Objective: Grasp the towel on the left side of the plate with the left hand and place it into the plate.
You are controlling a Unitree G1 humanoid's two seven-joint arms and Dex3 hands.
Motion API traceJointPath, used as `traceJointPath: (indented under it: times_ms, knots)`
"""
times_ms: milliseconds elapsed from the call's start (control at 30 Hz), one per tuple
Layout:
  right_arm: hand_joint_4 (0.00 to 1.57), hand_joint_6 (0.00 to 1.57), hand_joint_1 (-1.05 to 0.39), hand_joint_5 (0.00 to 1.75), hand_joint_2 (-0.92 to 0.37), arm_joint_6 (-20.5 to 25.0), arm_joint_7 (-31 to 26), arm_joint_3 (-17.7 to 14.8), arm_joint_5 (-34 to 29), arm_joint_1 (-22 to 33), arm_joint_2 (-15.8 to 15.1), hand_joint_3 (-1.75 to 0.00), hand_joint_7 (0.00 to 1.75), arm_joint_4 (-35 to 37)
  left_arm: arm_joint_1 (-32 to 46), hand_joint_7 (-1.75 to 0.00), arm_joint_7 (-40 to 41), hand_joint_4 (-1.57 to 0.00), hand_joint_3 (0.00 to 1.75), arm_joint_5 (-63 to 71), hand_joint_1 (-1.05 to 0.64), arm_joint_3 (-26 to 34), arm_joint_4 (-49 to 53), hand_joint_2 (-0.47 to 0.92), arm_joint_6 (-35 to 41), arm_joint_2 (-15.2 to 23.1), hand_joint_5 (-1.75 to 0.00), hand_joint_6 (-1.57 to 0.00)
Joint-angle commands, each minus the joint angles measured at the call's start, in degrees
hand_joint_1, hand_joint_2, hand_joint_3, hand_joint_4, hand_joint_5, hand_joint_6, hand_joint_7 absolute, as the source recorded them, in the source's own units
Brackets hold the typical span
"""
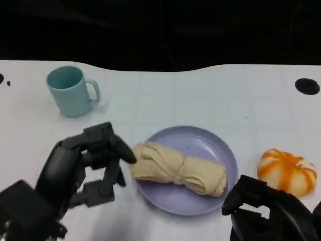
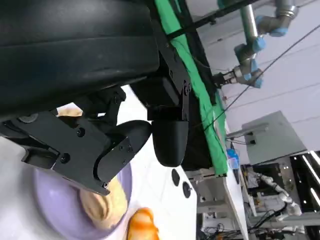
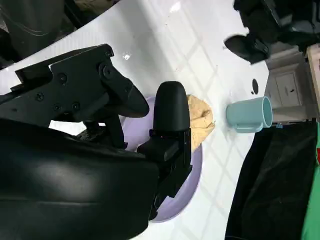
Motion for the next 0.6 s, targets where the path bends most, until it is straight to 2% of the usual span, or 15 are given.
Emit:
traceJointPath:
  times_ms: [33, 300, 600]
  knots:
    - [0.7, 0.53, -0.11, 1.75, -0.68, 0.25, -0.46, -0.05, 0.1, 0.0, -0.06, -1.11, 1.61, -0.76, 6.02, -1.61, -0.24, -0.88, 1.42, -4.57, -0.1, 1.05, -6.07, 0.43, 5.54, 0.22, -1.75, -0.76]
    - [0.71, 0.53, -0.09, 1.75, -0.66, -0.89, -0.04, -0.31, 0.02, 0.32, -0.36, -1.13, 1.62, -0.65, 15.63, -1.65, 0.35, -0.83, 1.3, -14.69, -0.09, 1.15, -13.6, 0.52, 18.18, -0.73, -1.75, -0.7]
    - [0.69, 0.52, -0.07, 1.75, -0.67, -2.02, 0.09, -1.62, -0.19, -0.05, -0.58, -1.12, 1.61, 0.62, 16.49, -1.67, -0.41, -0.81, 1.25, -14.75, -0.12, 0.45, -10.65, 0.53, 17.08, -1.78, -1.75, -0.67]
